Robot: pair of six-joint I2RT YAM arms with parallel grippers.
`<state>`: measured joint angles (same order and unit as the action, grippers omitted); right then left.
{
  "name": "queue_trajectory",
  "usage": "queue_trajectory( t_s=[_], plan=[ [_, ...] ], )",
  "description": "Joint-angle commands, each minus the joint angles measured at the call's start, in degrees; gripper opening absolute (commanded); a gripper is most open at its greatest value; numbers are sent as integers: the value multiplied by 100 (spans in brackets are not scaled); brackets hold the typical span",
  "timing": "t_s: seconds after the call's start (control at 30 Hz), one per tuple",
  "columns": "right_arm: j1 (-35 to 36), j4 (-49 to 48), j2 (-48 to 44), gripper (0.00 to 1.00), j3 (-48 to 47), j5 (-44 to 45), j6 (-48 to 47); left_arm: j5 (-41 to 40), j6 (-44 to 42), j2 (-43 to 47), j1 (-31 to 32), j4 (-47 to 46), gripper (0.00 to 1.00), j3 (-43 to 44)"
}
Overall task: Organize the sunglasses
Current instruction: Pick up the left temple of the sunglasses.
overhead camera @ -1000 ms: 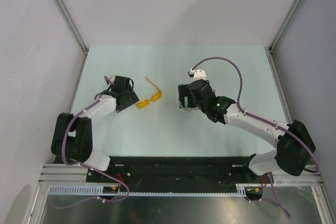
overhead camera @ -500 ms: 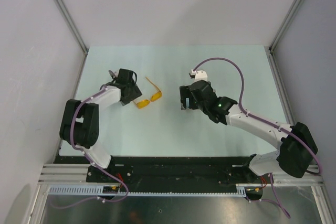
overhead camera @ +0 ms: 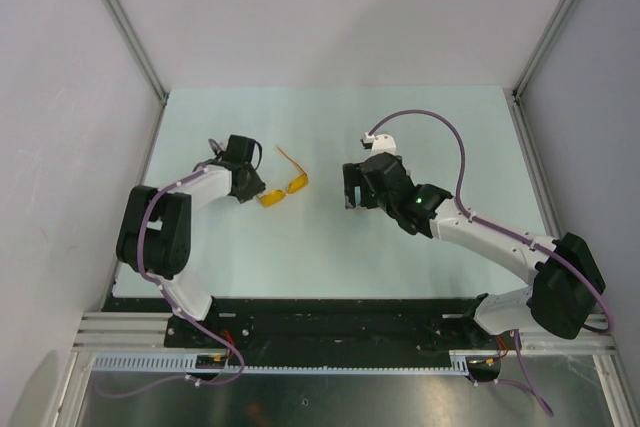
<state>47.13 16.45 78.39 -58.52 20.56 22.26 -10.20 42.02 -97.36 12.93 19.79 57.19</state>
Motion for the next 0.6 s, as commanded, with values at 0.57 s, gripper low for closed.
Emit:
queue_trajectory(
  t_s=[0.57],
  plan=[
    [-125, 148, -614, 88, -239, 98, 15, 237, -466, 68, 95, -28, 1, 143]
  ],
)
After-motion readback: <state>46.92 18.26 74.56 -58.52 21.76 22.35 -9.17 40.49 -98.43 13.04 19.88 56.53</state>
